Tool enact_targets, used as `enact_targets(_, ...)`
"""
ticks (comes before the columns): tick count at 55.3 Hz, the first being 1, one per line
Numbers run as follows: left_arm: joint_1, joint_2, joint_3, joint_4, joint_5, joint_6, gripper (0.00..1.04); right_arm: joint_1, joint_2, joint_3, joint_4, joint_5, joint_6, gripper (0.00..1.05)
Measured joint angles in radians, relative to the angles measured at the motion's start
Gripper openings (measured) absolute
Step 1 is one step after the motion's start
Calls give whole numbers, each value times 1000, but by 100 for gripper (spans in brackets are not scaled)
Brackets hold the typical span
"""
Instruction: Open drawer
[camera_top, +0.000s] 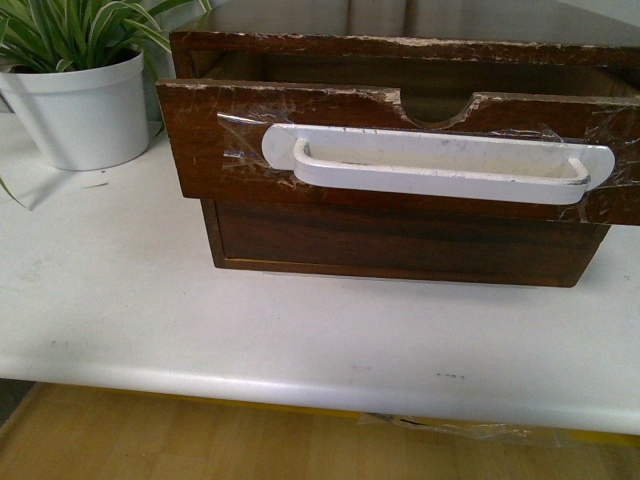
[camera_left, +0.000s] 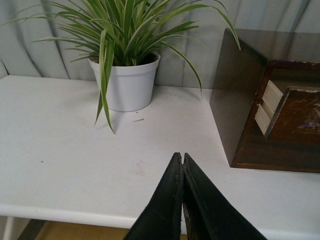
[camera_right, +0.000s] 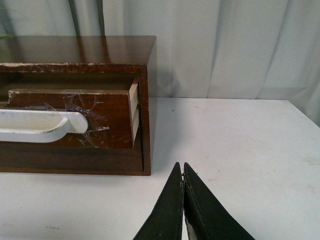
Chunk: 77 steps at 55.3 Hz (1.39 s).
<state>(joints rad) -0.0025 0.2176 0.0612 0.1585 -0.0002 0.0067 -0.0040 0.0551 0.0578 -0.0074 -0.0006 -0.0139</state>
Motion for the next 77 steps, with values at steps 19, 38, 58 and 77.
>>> enact_targets(19,0,-211,-49,-157,0,-5,4,0,-49,-51,4,-1,3,1)
enact_targets(38,0,-214,-49,-158,0,-5,4,0,-51,-51,4,-1,3,1)
enact_targets(58,0,-214,-49,-158,0,-8,54,0,-51,-51,4,-1,3,49)
enact_targets(77,0,-214,-49,-158,0,-8,98,0,-51,-51,4,-1,5,97)
